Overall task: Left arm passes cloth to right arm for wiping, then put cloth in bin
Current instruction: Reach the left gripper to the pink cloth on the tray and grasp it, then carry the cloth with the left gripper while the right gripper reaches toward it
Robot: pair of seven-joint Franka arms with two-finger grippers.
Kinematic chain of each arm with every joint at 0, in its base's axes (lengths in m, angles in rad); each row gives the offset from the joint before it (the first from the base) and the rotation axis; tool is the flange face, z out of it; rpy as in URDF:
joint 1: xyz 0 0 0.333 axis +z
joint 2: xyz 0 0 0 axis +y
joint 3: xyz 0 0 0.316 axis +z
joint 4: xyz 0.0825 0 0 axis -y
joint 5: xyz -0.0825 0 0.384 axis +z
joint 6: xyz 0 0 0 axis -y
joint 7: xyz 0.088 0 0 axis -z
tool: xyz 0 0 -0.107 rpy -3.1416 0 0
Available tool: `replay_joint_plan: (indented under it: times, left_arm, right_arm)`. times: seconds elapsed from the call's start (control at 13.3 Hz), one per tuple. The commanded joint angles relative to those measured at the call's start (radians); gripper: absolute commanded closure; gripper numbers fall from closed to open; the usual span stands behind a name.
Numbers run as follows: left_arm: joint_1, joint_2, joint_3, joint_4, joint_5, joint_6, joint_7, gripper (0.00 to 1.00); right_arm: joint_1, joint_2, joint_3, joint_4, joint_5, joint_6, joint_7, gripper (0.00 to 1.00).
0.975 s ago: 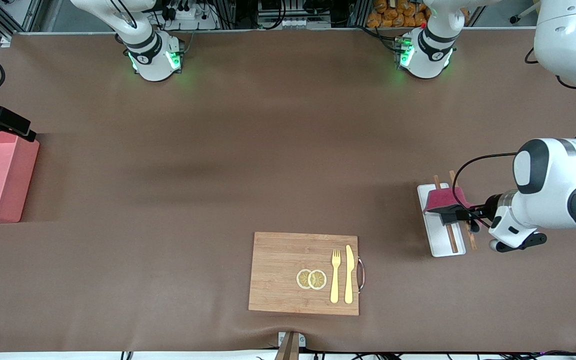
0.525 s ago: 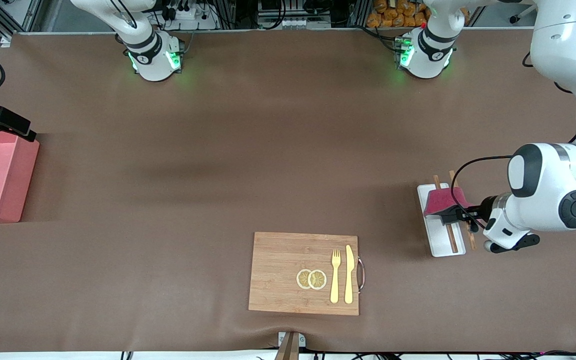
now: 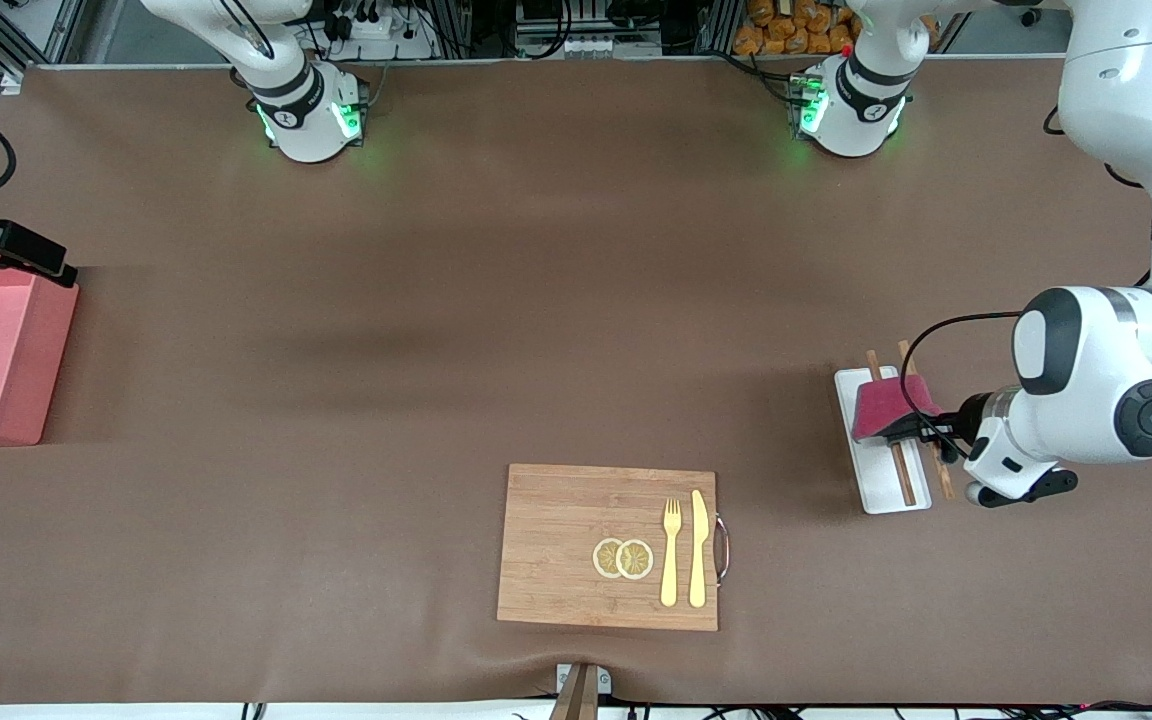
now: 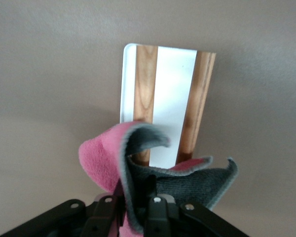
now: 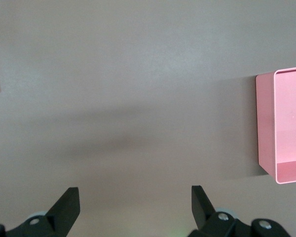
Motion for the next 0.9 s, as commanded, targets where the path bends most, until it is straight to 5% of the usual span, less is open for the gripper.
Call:
replay_joint_plan:
  times: [0.0, 0.3, 0.45, 0.82]
  left_arm:
    - [-0.013, 0.011, 0.002, -0.003, -0.001, 0.009, -0.012, 1.00]
    - [-0.021, -0.007, -0.003, 0.003, -0.001, -0.002, -0.008, 1.00]
    - [-0.038, -0.059, -0.027, 0.005, -0.007, -0.020, -0.007, 1.00]
    - [-0.038, -0.119, -0.198, 0.037, -0.016, -0.053, -0.154, 1.00]
  right_arm:
    - [0.007, 0.029, 0.002, 0.027, 0.004, -0.018, -0.006, 0.00]
    - [0.009, 0.097, 0.003, 0.020, 0.025, -0.037, 0.005, 0.00]
    - [0.006, 0.115, 0.002, 0.012, 0.114, -0.048, 0.049, 0.00]
    - [0.027, 0.141, 0.003, -0.005, 0.222, -0.051, 0.227, 0.00]
